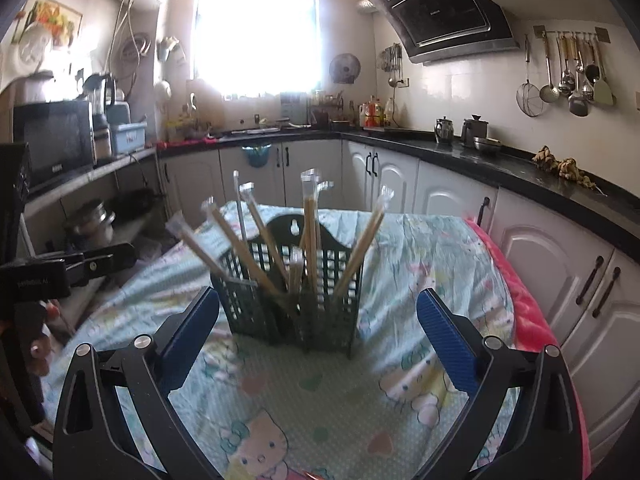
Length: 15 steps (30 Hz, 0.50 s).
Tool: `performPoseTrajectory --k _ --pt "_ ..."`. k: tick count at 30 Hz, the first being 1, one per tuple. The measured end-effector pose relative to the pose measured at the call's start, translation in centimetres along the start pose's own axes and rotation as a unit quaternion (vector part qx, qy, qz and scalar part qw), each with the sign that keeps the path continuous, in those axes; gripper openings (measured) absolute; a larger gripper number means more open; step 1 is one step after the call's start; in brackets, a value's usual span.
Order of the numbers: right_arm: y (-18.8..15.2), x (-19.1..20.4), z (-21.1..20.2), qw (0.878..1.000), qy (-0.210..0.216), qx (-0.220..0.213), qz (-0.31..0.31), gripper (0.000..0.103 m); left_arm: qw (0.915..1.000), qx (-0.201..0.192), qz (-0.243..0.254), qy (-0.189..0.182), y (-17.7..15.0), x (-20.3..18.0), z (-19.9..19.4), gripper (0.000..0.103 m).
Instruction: Organize utensils
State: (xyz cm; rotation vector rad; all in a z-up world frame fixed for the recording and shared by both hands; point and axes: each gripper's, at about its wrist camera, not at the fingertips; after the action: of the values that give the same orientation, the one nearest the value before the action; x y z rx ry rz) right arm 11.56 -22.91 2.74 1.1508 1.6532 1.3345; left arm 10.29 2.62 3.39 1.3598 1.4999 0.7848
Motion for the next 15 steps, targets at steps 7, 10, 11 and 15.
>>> performPoseTrajectory --k 7,10,11,15 --pt "-3.2 0.4 -0.9 1.000 -0.014 -0.020 -0.016 0.096 0.9992 -0.019 0.028 0.023 -3.5 -0.4 -0.6 0.092" --pt "-4.4 0.2 -1.3 0.999 -0.021 -0.032 -0.013 0.096 0.9988 -0.029 0.032 0.023 -4.4 -0.8 -0.9 0.092" --pt "-4.6 0.1 -1.4 0.999 -0.022 -0.036 -0.011 0.096 0.9986 -0.034 0.034 0.020 -4.6 -0.9 -1.1 0.092" --pt "-5.3 0.4 -1.8 0.998 -0.023 -0.051 -0.011 0.096 0.9985 -0.048 0.022 0.018 -5.4 -0.9 -1.3 0.092"
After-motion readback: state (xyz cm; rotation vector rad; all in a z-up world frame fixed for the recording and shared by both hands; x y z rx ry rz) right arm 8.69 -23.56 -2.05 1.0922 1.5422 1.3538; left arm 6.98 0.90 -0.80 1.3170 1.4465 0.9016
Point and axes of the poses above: each gripper's, at about its wrist camera, not at the fingertips, and z roughly the way its jaws point, x to its left, y to its top, and after that the axes turned 12 degrees about -x, right-handed
